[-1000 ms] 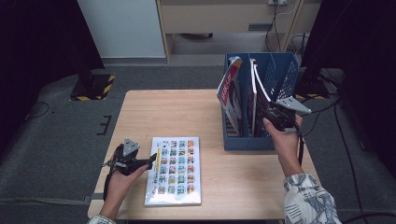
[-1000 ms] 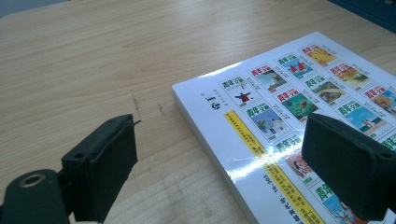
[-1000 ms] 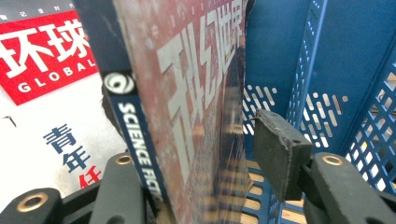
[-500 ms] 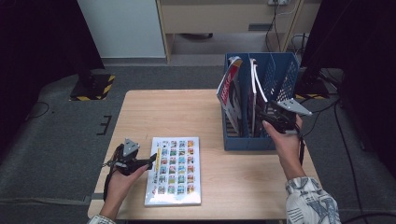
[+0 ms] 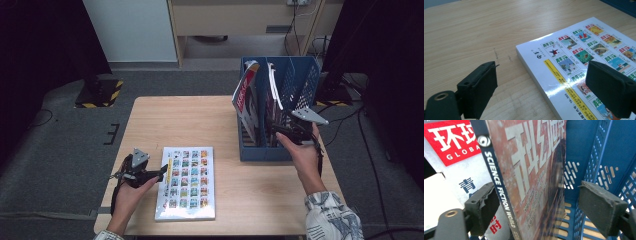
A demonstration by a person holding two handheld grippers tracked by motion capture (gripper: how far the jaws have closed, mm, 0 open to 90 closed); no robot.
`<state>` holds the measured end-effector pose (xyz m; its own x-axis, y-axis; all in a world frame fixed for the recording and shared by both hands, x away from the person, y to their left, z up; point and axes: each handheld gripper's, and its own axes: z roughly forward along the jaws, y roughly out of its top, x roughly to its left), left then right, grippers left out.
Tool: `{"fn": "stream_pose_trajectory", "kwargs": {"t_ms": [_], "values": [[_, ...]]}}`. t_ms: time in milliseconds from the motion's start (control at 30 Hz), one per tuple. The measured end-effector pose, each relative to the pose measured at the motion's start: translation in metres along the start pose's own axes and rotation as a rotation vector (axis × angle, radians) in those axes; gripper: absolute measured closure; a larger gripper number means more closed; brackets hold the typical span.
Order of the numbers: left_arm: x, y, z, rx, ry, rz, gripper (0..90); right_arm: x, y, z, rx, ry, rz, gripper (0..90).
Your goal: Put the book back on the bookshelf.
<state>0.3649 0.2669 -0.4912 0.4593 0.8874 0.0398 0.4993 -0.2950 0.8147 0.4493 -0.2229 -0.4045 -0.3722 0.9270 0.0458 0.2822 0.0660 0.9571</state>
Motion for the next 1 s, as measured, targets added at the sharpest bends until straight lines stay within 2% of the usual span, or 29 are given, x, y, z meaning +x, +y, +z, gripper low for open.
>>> {"fn": "stream_pose_trajectory", "kwargs": {"t_ms": [267, 1000], "values": [[-0.0003, -0.0001, 0.0006, 0.001, -0.002, 0.001, 9.9, 0.0015, -0.0042, 0.0030, 0.027, 0.013, 0.005, 12.3], [0.0003, -0.0003, 0.0002, 0.001, 0.000, 0.001, 9.9, 0.0066, -0.0078, -0.0006, 0.050, 0.039, -0.013, 10.2]]}}
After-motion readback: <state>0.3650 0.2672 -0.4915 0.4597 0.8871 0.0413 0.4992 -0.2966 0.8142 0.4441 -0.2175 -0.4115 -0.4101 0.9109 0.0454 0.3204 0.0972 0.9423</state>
